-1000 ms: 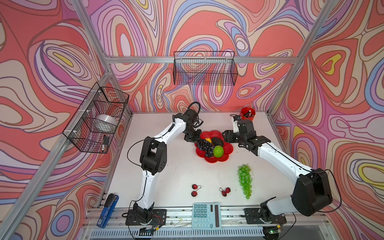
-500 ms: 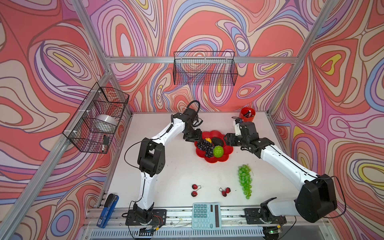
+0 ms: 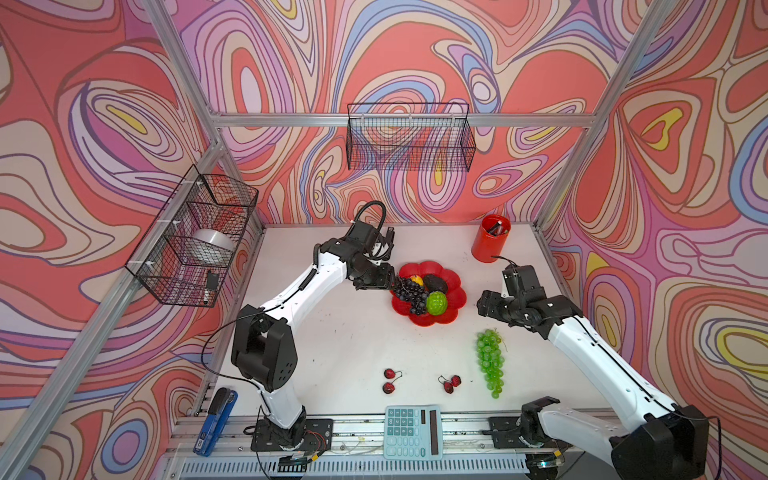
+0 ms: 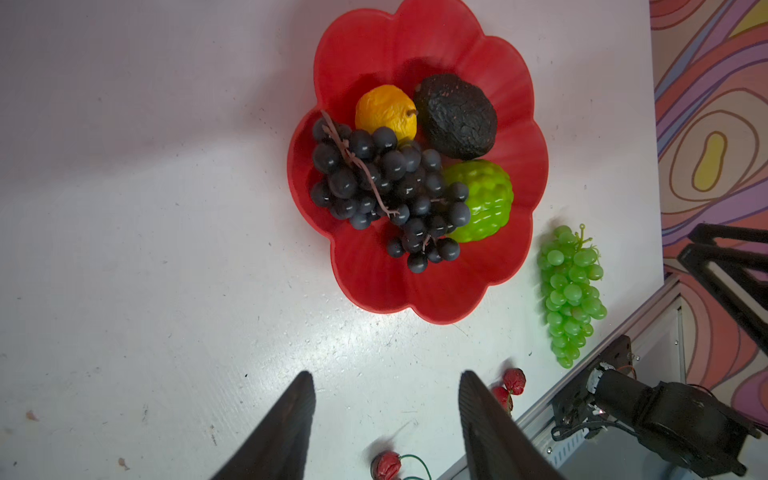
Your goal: Place and organize the fake fruits in the fruit bowl
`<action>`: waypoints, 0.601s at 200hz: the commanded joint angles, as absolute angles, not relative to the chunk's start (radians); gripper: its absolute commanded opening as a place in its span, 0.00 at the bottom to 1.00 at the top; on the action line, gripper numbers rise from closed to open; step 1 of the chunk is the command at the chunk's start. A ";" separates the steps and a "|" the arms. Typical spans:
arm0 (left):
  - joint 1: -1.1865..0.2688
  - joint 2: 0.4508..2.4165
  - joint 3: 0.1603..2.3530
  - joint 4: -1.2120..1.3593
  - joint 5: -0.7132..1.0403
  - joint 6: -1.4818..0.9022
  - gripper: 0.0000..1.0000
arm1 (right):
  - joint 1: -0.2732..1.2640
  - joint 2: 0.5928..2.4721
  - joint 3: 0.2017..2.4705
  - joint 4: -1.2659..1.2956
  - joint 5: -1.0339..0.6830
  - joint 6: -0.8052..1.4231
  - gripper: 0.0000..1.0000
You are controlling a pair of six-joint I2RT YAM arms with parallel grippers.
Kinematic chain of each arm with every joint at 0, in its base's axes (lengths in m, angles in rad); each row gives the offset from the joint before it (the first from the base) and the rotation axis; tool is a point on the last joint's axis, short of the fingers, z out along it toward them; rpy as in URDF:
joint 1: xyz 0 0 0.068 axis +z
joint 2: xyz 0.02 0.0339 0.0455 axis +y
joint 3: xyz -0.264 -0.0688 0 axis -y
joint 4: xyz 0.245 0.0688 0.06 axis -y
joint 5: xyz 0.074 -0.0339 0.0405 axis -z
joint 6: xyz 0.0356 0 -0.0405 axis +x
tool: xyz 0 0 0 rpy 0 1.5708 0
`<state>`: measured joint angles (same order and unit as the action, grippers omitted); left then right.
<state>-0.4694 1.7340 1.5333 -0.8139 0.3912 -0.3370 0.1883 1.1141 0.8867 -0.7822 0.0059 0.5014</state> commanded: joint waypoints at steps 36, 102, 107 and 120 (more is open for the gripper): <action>-0.463 1.671 1.430 -0.726 0.454 -0.371 0.59 | -0.049 1.096 0.728 -0.760 -0.219 0.584 0.81; -0.463 1.681 1.391 -0.701 0.481 -0.391 0.59 | -0.097 1.214 0.630 -0.571 -0.348 0.628 0.75; -0.463 1.684 1.392 -0.701 0.480 -0.391 0.59 | -0.096 1.226 0.630 -0.562 -0.350 0.625 0.74; -0.463 1.689 1.399 -0.706 0.478 -0.393 0.58 | -0.098 1.253 0.631 -0.535 -0.357 0.621 0.71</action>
